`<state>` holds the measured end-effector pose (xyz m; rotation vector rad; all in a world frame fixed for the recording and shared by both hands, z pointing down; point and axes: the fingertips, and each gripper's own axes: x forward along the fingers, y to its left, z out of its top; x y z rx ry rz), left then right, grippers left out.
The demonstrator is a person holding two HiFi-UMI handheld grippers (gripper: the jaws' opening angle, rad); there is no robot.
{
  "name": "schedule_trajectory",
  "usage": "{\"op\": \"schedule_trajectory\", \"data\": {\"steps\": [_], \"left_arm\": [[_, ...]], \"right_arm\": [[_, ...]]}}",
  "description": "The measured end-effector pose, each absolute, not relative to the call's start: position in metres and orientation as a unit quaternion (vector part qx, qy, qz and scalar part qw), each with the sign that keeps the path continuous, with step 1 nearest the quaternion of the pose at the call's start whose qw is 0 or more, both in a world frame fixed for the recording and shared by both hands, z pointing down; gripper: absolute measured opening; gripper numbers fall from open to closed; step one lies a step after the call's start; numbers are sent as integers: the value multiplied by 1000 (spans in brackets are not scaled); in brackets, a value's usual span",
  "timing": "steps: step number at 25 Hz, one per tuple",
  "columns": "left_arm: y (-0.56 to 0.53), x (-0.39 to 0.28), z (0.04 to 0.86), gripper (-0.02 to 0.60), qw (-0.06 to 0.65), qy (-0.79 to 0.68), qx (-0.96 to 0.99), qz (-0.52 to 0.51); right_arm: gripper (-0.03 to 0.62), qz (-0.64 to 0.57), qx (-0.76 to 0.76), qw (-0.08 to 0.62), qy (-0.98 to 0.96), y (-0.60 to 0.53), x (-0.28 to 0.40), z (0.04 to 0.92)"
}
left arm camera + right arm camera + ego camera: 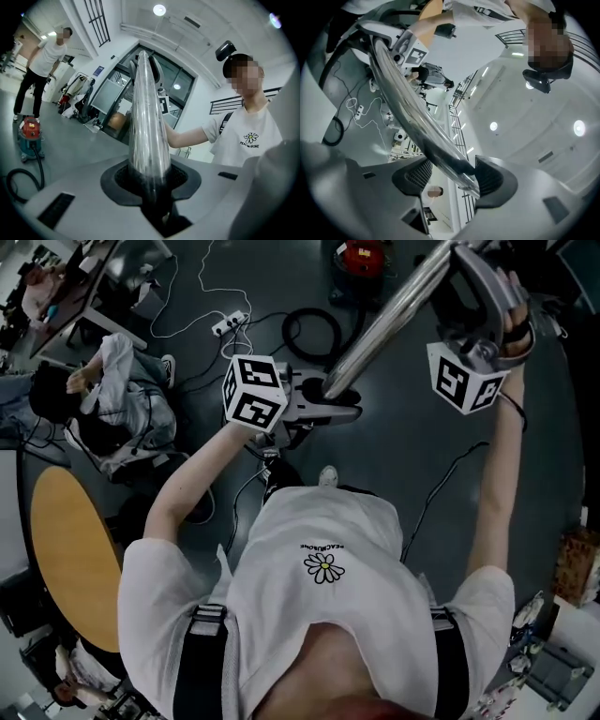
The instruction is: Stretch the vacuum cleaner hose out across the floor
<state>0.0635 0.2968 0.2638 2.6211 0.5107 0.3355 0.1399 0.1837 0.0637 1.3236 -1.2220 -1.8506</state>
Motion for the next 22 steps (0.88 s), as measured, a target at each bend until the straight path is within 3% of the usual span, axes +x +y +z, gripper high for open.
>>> {"op": "schedule_trajectory", "data": {"steps": [2,4,6,8,10,16,20,22], "left_arm": [[300,67,260,109,210,198,950,117],[298,69,252,109,194,198,955,106],[292,63,242,109,202,180,959,81],[282,53,229,109,229,155,960,40],[273,56,212,109,253,136,958,-4],[255,86,172,109,210,86,973,-35],[245,73,145,109,188,72,978,-45],[235,72,127,109,194,68,977,-56]], "right_arm": [[272,-696,478,297,-445,195,147,53],[272,-684,510,275,-443,209,163,21],[270,-611,597,161,-495,236,196,-26],[270,-473,669,-12,-574,264,233,-57],[270,-330,656,-146,-663,276,252,-44],[270,134,563,-191,-793,222,234,192],[270,516,378,-392,-661,222,182,373],[270,626,320,-470,-533,222,166,442]]}}
